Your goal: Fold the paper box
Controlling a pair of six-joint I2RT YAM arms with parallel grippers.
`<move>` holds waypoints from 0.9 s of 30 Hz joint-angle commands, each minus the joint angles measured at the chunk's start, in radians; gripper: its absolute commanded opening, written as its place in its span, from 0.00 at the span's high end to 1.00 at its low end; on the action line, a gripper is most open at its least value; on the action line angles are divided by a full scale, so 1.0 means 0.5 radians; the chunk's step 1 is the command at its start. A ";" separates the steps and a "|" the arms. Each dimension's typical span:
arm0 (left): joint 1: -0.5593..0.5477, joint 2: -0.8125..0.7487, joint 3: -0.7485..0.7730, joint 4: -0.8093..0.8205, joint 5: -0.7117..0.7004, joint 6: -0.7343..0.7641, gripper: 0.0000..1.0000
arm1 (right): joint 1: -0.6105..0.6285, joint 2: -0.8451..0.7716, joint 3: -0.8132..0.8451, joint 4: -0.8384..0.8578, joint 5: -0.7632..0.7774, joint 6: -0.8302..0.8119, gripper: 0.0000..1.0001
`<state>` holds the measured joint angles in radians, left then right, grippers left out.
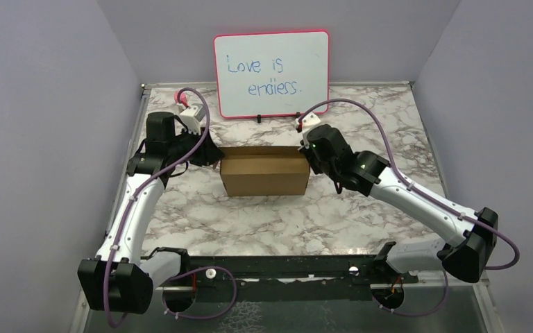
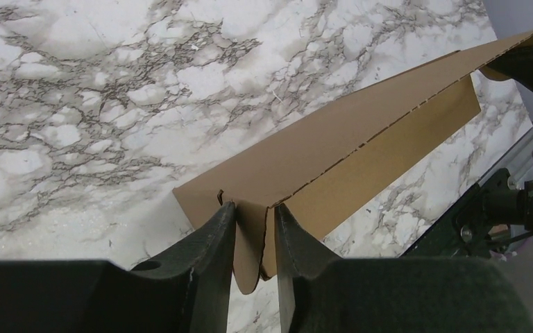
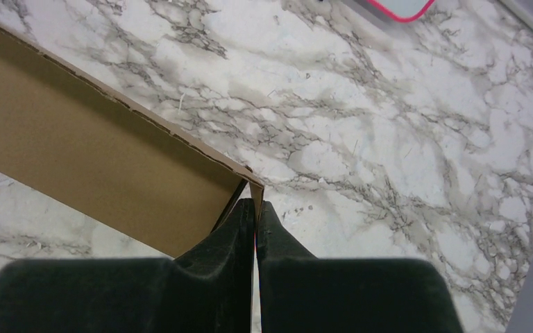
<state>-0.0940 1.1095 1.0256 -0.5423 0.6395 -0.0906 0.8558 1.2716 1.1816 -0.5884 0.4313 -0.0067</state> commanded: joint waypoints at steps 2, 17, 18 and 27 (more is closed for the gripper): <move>-0.015 -0.115 -0.011 -0.011 -0.191 -0.147 0.73 | -0.029 0.132 0.127 0.133 0.084 -0.195 0.93; -0.015 -0.121 0.035 -0.104 -0.311 -0.262 0.84 | -0.070 0.163 0.186 0.110 0.018 -0.137 0.80; -0.013 -0.125 0.038 -0.113 -0.323 -0.261 0.84 | -0.073 0.151 0.184 0.107 0.021 -0.136 0.79; -0.015 -0.134 0.074 -0.243 -0.409 -0.231 0.71 | -0.120 0.069 0.137 0.093 -0.022 -0.152 0.77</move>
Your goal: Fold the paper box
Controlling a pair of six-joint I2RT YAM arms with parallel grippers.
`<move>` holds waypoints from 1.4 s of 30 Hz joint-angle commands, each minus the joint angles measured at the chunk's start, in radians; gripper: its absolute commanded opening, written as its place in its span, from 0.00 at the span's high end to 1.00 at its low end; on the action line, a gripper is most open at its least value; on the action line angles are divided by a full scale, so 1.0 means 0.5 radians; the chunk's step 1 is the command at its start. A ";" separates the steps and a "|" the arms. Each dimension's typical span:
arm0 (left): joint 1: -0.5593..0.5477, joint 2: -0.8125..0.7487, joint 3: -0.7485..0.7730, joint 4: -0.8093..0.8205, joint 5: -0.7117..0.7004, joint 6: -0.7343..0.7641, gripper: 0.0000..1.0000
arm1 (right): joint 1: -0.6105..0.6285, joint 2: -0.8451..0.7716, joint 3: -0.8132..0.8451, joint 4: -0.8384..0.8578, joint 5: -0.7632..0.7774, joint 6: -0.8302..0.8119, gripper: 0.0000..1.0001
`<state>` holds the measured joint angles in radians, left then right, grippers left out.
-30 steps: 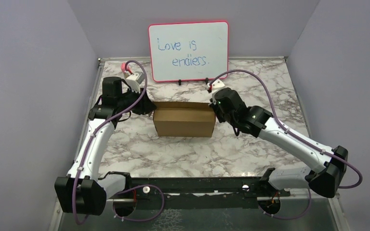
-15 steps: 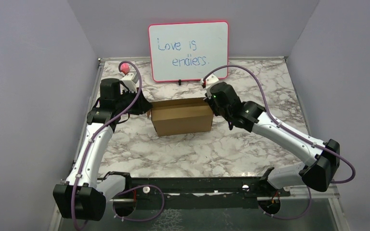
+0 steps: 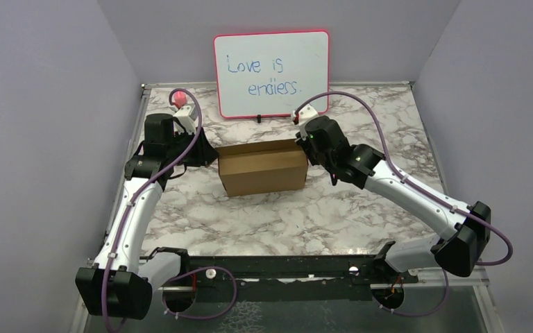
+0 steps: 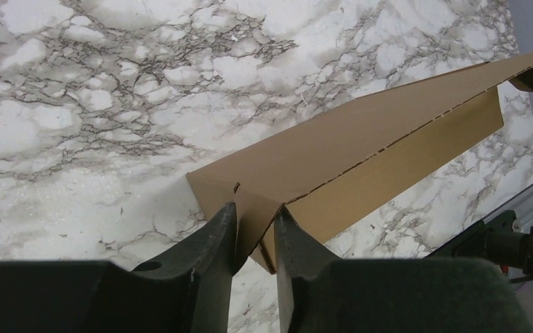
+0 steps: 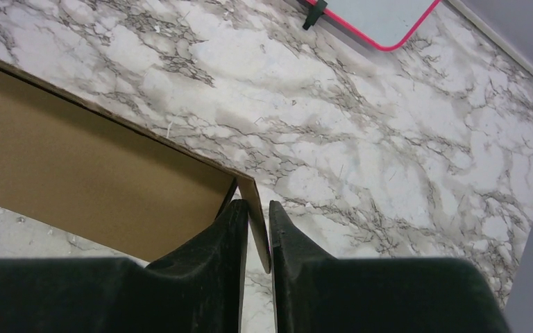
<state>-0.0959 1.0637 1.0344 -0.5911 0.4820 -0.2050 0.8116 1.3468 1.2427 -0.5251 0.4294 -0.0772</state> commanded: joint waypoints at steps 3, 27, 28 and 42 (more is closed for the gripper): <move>-0.010 -0.053 0.077 -0.181 -0.115 0.007 0.67 | -0.050 -0.098 -0.001 -0.031 -0.044 -0.015 0.77; -0.027 -0.003 0.136 -0.171 -0.001 -0.047 0.99 | -0.089 -0.003 0.157 -0.222 -0.398 0.295 0.96; -0.036 -0.008 0.128 -0.164 -0.012 -0.068 1.00 | -0.089 0.025 0.185 -0.256 -0.396 0.337 0.97; -0.349 -0.014 0.070 -0.120 -0.490 -0.265 1.00 | -0.089 0.172 0.399 -0.499 -0.276 0.988 0.99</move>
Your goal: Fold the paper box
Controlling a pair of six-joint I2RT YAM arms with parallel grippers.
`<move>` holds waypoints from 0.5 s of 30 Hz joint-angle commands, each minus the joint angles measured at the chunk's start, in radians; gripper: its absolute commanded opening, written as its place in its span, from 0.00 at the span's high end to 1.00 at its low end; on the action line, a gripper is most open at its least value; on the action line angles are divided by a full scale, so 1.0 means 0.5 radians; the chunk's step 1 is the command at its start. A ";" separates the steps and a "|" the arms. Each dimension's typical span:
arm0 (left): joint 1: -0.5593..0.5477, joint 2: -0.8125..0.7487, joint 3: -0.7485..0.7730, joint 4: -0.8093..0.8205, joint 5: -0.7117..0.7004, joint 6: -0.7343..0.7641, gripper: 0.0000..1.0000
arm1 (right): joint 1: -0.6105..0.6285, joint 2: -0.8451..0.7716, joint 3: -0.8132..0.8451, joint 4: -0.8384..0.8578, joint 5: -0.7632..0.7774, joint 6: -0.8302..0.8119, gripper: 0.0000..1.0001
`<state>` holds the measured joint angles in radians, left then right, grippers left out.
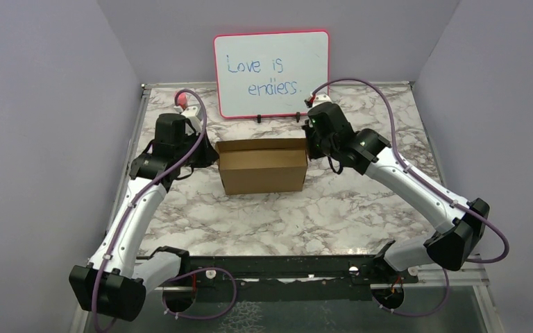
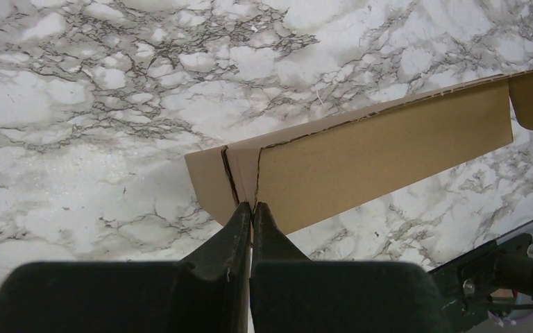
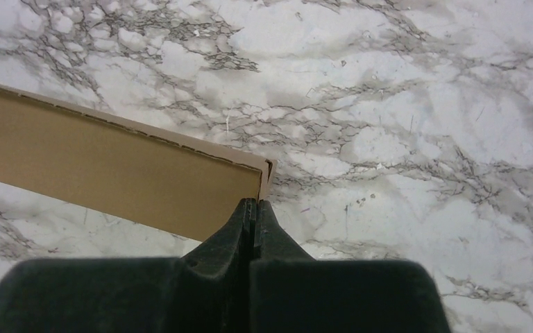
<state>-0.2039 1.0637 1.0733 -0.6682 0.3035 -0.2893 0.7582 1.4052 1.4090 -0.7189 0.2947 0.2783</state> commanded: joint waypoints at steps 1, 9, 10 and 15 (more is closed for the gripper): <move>-0.165 -0.010 -0.005 0.034 -0.167 -0.101 1.00 | 0.018 0.059 0.073 -0.120 0.010 0.317 0.99; -0.228 0.006 -0.005 0.033 -0.287 -0.124 1.00 | 0.019 0.042 0.079 -0.159 0.146 0.491 0.99; -0.232 0.012 -0.002 0.033 -0.288 -0.125 1.00 | 0.018 0.040 0.076 -0.158 0.155 0.514 0.99; -0.252 0.023 -0.002 0.037 -0.300 -0.132 1.00 | 0.018 0.032 0.054 -0.140 0.180 0.586 0.99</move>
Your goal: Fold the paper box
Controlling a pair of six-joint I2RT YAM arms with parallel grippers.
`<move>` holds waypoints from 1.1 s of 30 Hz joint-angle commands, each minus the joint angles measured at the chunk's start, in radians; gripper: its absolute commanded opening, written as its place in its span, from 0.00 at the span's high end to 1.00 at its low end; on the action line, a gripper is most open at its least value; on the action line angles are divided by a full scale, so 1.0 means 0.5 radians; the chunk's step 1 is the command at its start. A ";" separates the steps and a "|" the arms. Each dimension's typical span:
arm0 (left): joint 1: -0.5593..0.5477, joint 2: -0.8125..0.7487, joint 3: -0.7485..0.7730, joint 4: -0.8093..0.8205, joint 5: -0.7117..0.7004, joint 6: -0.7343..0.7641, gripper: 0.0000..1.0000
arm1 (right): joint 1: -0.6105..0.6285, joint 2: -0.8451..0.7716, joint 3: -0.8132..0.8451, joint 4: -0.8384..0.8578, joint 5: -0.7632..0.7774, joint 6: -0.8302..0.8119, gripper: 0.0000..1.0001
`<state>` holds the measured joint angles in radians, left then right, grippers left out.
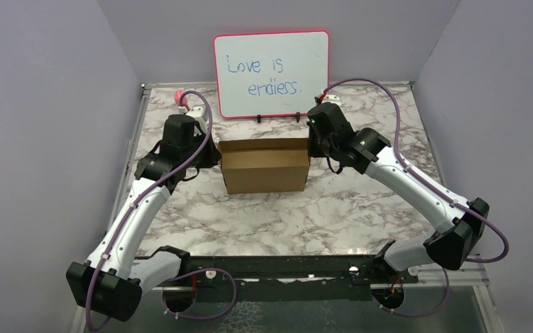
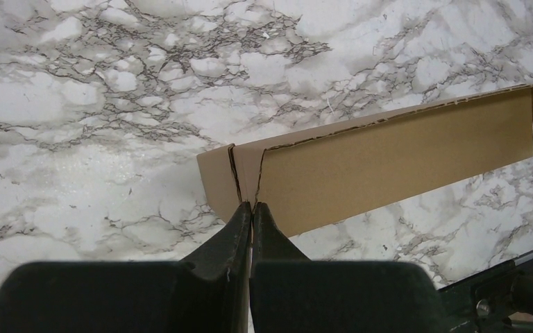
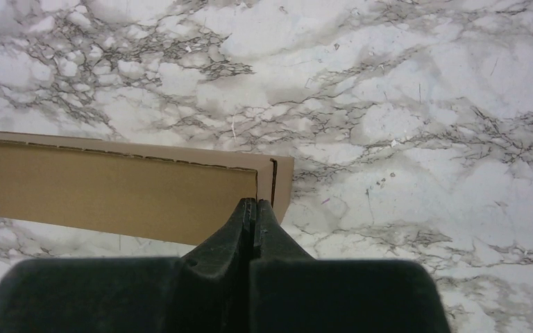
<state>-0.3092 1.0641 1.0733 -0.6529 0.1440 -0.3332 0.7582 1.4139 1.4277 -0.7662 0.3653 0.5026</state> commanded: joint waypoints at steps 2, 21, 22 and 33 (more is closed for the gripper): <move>-0.047 0.024 -0.002 0.010 0.014 -0.045 1.00 | 0.018 0.014 0.008 -0.034 0.044 0.147 0.99; -0.062 -0.003 -0.088 0.051 -0.008 -0.102 1.00 | 0.021 -0.149 -0.414 0.211 0.027 0.204 0.99; -0.065 -0.011 -0.099 0.060 -0.011 -0.115 1.00 | 0.021 -0.162 -0.432 0.230 0.020 0.199 0.99; -0.112 -0.063 -0.033 0.121 -0.027 -0.248 1.00 | 0.020 -0.145 -0.498 0.273 -0.050 0.213 0.99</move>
<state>-0.3401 1.0454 1.0340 -0.5999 0.1001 -0.4129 0.7601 1.3159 1.2289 -0.5766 0.3981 0.5865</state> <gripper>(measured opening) 0.006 0.016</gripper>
